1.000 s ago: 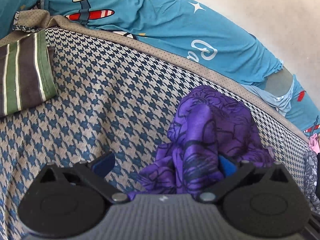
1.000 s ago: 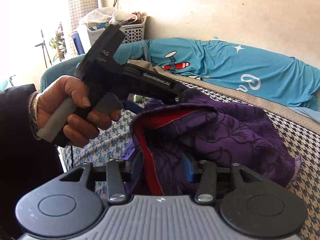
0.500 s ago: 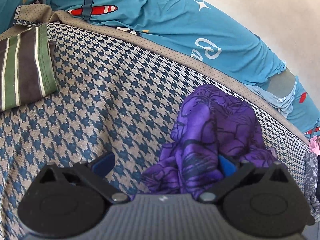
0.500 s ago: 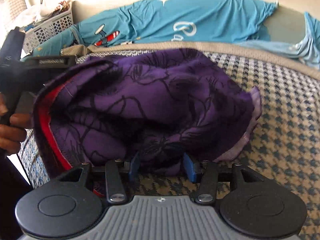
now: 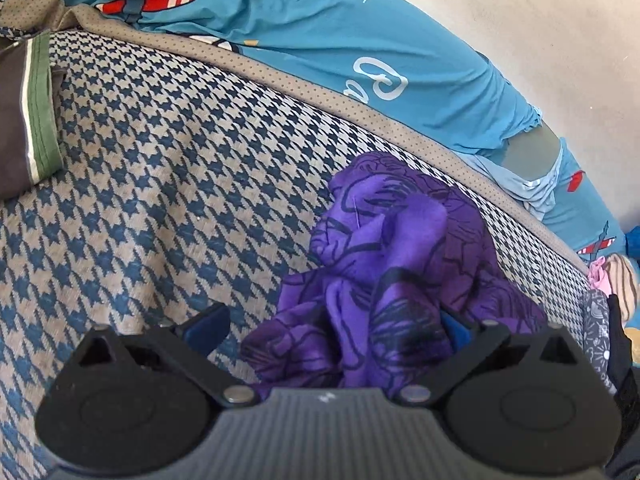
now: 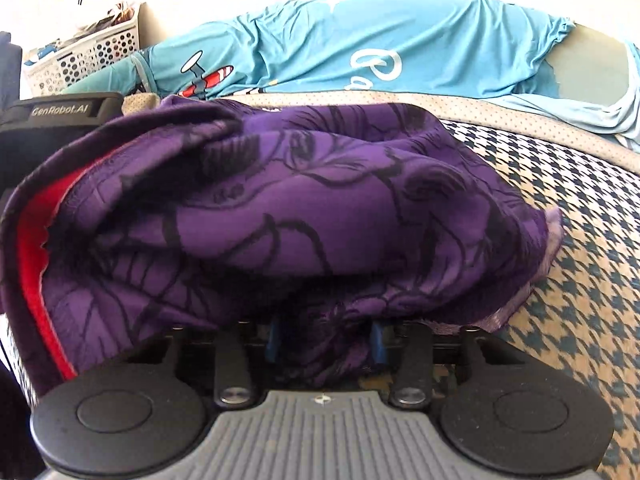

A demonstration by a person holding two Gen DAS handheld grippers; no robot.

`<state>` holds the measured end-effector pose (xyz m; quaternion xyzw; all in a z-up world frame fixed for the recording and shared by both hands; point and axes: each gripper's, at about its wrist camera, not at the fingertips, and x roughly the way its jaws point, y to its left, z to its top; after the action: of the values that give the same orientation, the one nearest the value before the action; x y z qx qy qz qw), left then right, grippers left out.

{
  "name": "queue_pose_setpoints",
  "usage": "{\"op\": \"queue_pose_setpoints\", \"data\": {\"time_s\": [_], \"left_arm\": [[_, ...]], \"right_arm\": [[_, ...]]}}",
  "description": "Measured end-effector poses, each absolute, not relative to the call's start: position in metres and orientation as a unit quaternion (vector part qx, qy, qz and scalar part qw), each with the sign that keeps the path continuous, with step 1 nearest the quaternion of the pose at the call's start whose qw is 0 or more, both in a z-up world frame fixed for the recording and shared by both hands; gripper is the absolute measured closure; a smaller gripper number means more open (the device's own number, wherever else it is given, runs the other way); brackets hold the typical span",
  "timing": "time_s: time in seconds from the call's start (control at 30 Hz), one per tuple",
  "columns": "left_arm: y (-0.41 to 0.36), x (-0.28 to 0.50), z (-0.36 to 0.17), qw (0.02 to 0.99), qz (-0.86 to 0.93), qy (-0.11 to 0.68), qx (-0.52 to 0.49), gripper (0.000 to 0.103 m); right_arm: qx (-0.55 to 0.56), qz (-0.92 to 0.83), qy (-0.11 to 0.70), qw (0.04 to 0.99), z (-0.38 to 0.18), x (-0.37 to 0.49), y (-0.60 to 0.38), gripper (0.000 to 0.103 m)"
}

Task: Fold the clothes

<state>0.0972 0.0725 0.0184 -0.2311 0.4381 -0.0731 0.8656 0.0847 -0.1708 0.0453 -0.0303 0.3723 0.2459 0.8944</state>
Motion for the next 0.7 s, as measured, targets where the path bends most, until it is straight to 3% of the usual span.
{"op": "queue_pose_setpoints", "data": {"time_s": [0.17,0.7], "left_arm": [[0.059,0.104,0.009,0.852,-0.11,0.456,-0.232,0.0],[0.063,0.117,0.016,0.859,-0.095,0.441,-0.244,0.0]], "right_arm": [[-0.01,0.257,0.369,0.893,0.045,0.096,-0.164,0.071],[0.048,0.294,0.349,0.889,0.048,0.129,-0.145,0.074]]}}
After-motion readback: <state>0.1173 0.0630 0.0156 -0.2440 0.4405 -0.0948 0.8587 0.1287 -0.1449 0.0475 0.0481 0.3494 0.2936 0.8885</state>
